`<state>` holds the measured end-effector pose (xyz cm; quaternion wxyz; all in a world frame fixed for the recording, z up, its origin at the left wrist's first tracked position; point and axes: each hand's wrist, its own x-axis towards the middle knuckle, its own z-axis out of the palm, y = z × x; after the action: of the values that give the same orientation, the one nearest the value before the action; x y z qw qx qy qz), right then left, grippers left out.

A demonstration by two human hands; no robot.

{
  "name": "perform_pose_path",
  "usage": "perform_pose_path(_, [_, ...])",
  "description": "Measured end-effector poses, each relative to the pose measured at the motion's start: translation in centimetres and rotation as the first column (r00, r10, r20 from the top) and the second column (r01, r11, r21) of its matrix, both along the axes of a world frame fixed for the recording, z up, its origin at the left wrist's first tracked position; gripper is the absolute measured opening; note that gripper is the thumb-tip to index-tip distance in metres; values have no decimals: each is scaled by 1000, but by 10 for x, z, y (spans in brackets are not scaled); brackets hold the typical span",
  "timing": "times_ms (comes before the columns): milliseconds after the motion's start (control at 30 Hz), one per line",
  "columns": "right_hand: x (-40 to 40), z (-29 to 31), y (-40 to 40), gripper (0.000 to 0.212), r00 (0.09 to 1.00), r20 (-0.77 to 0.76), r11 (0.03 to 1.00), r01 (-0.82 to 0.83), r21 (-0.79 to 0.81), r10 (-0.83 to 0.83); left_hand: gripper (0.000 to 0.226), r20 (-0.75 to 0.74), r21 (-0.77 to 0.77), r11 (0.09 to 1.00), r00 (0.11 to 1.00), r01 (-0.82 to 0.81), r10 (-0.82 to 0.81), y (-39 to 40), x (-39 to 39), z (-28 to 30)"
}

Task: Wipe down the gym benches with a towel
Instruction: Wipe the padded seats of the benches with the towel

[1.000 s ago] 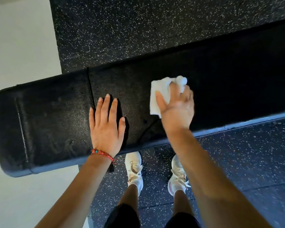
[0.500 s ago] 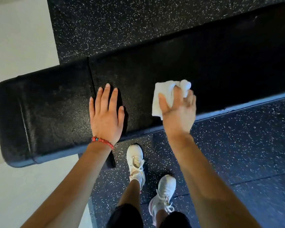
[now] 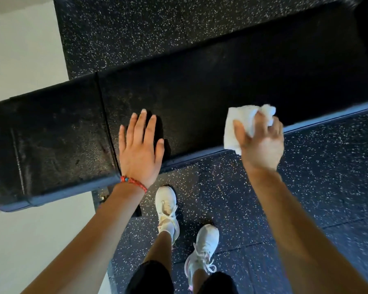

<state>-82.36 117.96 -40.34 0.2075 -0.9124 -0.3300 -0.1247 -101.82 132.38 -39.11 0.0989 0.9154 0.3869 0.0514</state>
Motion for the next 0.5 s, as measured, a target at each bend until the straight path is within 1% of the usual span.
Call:
perform_pose_path(67, [-6,8,6,42,990,-122,997,70,19,-67,52,4,-5,1000,1000,15,-15,-3,15,1])
perform_pose_path(133, [-12,12,11,43,976,-198,996,95,-2,-93,53,4,-24,999,1000,25,-25,-6,29,1])
perform_pose_path(200, [-9,14,11,45,977,-196,997,77,-19,-79,54,-3,-39,998,999,44,-44,-5,42,0])
perform_pose_path(300, [11,14,19,46,991,-127,998,29,-55,-36,55,-23,-47,996,997,71,-72,0,54,-6])
perform_pose_path(400, [41,18,48,43,978,-184,992,86,-90,-101,55,-50,-44,996,996,75,-78,3,55,-11])
perform_pose_path(500, [61,19,70,43,961,-221,985,149,-85,-164,54,-40,-38,996,996,81,-82,2,55,-10])
